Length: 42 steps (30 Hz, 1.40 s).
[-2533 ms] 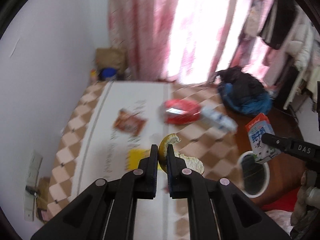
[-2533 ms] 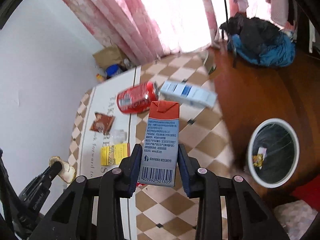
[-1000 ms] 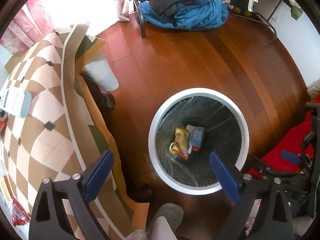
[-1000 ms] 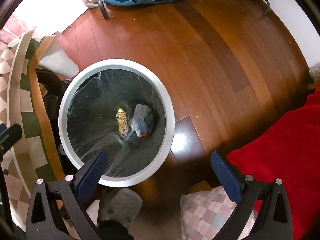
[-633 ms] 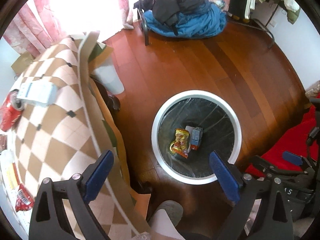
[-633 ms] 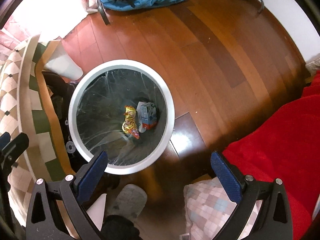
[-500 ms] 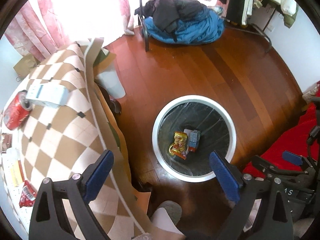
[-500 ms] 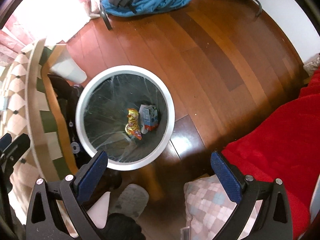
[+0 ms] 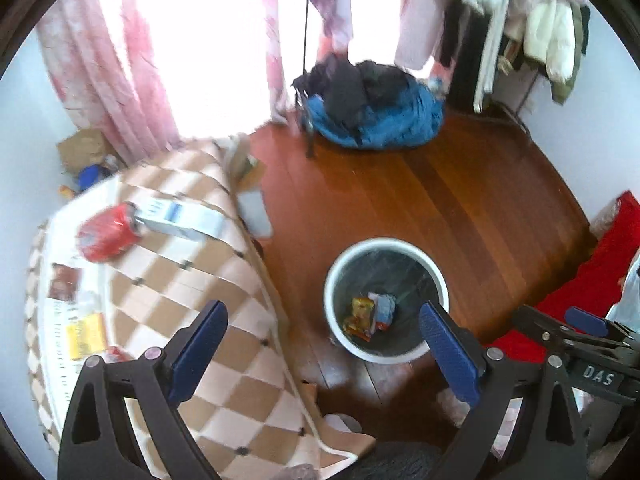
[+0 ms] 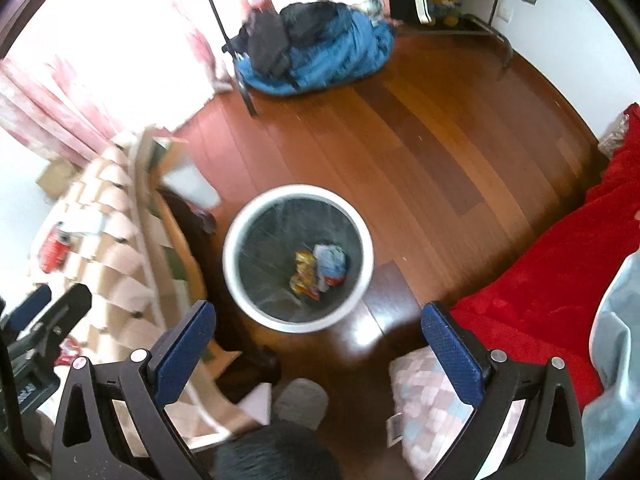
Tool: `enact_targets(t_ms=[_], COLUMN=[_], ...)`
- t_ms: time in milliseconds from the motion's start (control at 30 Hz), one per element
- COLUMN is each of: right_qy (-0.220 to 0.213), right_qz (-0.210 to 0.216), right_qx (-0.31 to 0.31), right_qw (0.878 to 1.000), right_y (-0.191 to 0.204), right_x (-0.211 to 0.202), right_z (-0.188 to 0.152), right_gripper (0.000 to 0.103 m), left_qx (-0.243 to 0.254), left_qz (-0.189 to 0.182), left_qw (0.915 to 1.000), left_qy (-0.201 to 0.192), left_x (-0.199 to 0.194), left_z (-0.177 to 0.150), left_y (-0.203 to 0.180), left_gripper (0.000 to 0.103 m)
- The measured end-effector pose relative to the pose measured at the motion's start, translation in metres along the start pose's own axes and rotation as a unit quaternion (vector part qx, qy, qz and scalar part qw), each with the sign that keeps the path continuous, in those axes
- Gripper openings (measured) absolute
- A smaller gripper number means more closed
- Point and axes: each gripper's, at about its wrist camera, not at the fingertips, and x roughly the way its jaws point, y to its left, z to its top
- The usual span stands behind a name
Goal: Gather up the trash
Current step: 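Grasp the red snack bag with the right tool while the left tool reaches the yellow box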
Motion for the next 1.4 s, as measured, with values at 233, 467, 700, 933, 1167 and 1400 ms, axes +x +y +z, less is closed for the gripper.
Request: enact_targets(t_ms=[233, 467, 700, 933, 1167, 1400], right_qy=[-0.047, -0.019, 0.074, 0.140, 0.159, 0.134], right_qz=[0.061, 0.123, 0.167, 0.185, 0.176, 0.165], right_qx=[-0.017, -0.100, -0.159, -0.163, -0.188, -0.215], right_qw=[0.997, 0.987, 0.970, 0.959, 0.953, 0.953], right_y=[0.061, 0.180, 0.303, 0.389, 0.427, 0.424], right_x=[-0.062, -0.054, 0.021, 0.097, 0.132, 0.123], right_z=[-0.009, -0.038, -0.095, -0.131, -0.150, -0.139], right_gripper=[0.103, 0.103, 0.103, 0.093, 0.052, 0.034], left_qx=[-0.069, -0.154, -0.221, -0.237, -0.181, -0.046], left_qz=[0.023, 0.105, 0.188, 0.207, 0.208, 0.198], left_qw=[0.9964, 0.9820, 0.9561, 0.9436, 0.9544, 0.9748], left_qy=[-0.043, -0.031, 0.042, 0.102, 0.115, 0.093], left_x=[-0.050, -0.048, -0.007, 0.037, 0.056, 0.056], left_z=[-0.004, -0.053, -0.137, -0.194, -0.196, -0.160], left_y=[0.087, 0.212, 0.321, 0.371, 0.371, 0.344], left_gripper=[0.098, 0.098, 0.098, 0.098, 0.098, 0.098])
